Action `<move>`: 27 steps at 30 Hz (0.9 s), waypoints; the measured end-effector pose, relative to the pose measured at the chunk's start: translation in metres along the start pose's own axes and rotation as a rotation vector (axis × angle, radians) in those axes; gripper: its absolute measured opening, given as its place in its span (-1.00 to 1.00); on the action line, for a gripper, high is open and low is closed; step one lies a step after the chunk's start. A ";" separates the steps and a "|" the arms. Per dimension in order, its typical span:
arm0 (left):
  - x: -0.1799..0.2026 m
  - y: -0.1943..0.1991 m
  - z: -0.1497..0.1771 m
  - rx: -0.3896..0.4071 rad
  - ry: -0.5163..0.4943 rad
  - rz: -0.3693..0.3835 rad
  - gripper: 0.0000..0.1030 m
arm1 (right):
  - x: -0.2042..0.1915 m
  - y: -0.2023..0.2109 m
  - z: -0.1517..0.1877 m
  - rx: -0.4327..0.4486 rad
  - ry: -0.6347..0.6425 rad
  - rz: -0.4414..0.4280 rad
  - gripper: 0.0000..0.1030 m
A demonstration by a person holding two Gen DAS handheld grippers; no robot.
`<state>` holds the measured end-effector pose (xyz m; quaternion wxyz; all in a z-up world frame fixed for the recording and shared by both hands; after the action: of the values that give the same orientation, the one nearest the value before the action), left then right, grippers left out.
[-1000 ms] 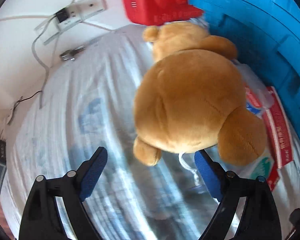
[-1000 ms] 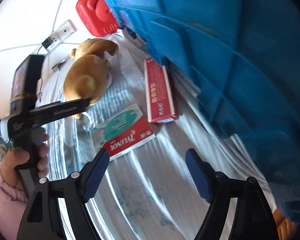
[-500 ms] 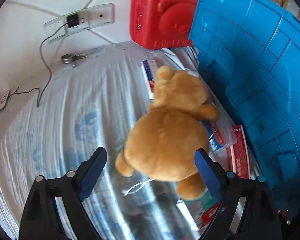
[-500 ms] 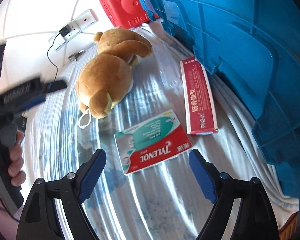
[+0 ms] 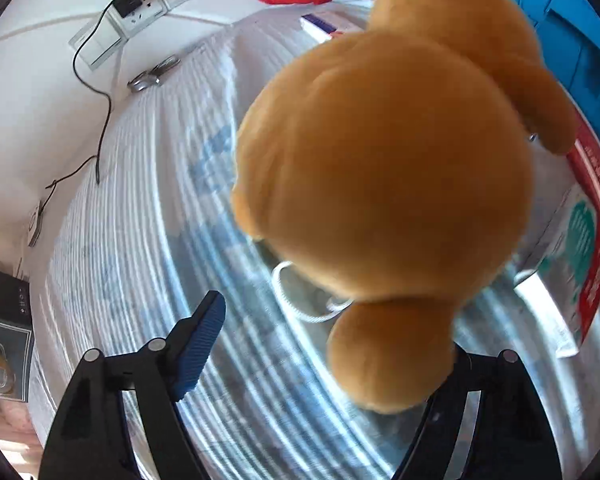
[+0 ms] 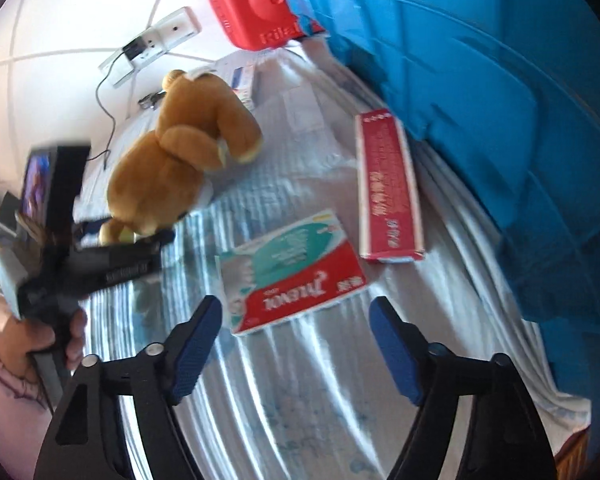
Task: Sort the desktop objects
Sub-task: 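Grasp the brown teddy bear with both tools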
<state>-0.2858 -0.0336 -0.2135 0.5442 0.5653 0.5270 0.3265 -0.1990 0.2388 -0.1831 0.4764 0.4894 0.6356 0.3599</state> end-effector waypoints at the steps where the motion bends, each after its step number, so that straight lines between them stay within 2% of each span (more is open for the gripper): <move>1: -0.003 0.002 0.005 0.001 -0.002 0.032 0.53 | -0.004 0.000 -0.004 0.005 0.014 -0.010 0.48; 3: -0.006 0.019 0.010 0.035 -0.003 0.112 0.53 | -0.017 0.001 -0.015 0.023 0.052 -0.011 0.48; 5: -0.006 0.044 0.008 0.091 0.035 0.175 0.53 | -0.024 0.000 -0.030 0.054 0.094 0.005 0.61; 7: -0.002 0.064 -0.001 0.147 0.090 0.223 0.64 | -0.027 -0.003 -0.047 0.073 0.115 0.027 0.66; 8: -0.001 0.069 -0.008 0.168 0.133 0.228 0.77 | -0.027 -0.004 -0.056 0.079 0.116 0.027 0.66; 10: 0.004 0.070 -0.027 0.190 0.203 0.210 0.80 | -0.027 -0.004 -0.070 0.094 0.109 0.027 0.66; 13: 0.011 0.053 -0.057 0.162 0.220 0.258 0.92 | -0.029 -0.005 -0.080 0.095 0.120 0.016 0.66; 14: 0.011 0.046 -0.063 0.134 0.208 0.265 0.92 | -0.031 -0.009 -0.084 0.088 0.129 0.017 0.59; 16: 0.014 0.046 -0.058 0.146 0.168 0.251 0.93 | -0.033 -0.016 -0.095 0.079 0.136 0.061 0.55; 18: 0.010 0.040 -0.050 0.148 0.110 0.237 0.98 | -0.031 -0.020 -0.103 0.073 0.131 0.033 0.55; 21: 0.001 0.027 -0.035 0.106 0.102 0.283 1.00 | -0.033 -0.022 -0.112 0.080 0.153 0.028 0.55; 25: 0.001 0.033 -0.035 0.140 0.090 0.226 1.00 | -0.046 -0.044 -0.122 0.028 0.233 0.035 0.54; 27: -0.001 0.031 -0.038 0.137 0.083 0.234 1.00 | -0.048 -0.051 -0.126 0.018 0.254 0.026 0.52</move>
<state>-0.3141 -0.0193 -0.1758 0.4405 0.6447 0.5005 0.3739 -0.3309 0.1801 -0.1813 0.3828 0.4525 0.6876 0.4194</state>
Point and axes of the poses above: each gripper's, at about its wrist camera, not at the fingertips, and y roughly against the way its jaws point, x to its right, z to its underside, the point moved 4 cm from there along -y, roughly the way its jaws point, and after that the axes turned 9 degrees about -x, right-handed, at the moved point
